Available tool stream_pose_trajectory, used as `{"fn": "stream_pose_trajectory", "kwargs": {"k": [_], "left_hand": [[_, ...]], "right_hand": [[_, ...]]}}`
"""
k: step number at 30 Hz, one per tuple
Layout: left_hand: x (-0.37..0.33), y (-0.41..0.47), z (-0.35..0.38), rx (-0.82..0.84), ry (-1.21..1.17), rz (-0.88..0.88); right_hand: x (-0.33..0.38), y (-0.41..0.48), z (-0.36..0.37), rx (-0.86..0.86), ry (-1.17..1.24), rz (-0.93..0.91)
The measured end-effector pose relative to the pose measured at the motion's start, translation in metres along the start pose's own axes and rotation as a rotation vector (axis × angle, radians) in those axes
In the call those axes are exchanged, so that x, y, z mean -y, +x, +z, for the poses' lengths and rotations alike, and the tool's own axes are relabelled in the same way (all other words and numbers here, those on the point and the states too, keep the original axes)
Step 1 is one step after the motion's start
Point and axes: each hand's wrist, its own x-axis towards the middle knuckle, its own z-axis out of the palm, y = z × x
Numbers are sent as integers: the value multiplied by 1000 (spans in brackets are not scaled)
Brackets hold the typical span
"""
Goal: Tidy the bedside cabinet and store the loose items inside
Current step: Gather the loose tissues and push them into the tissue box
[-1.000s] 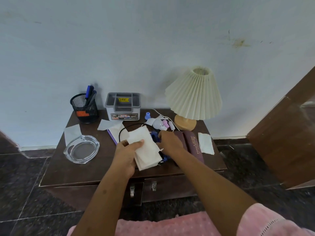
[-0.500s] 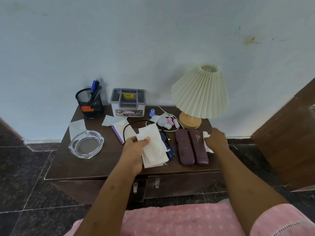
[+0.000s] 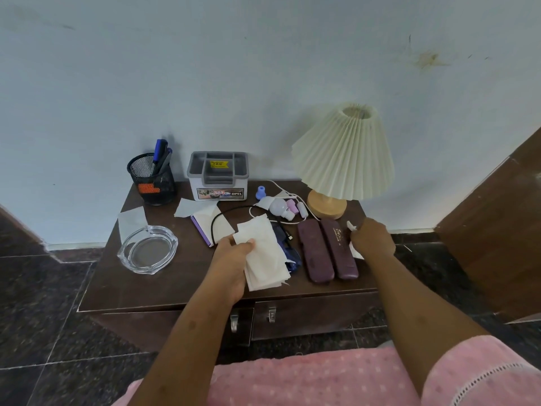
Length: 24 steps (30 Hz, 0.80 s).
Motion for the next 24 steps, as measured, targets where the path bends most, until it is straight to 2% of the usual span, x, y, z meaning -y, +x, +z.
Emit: {"fn": "stream_pose_trajectory", "kwargs": {"k": [4,7,9,12,15,20,24], "left_hand": [[-1,0,1,-16,-59,-1],[-2,-2,0,-53,-118,0],[-3,-6,-1,-63,-152,9],[-6,-12,-6,-57,-212,25],[-13,-15,-13,-52,-261,29],[-22,-16,-15,-74,-439,2],[-24,-10,-13,-68,-448,-9]], "right_hand": [[35,-16,-18,-57,230,-86],[74,-46,-20,83,402,-220],[102,-74,-18,171,454,-378],[135,-114,-15,222,367,-636],[150,-140,-10,204,243,-817],[154,-142,-8,232,293,-870],[152,-133,-4,241,221,-985]]}}
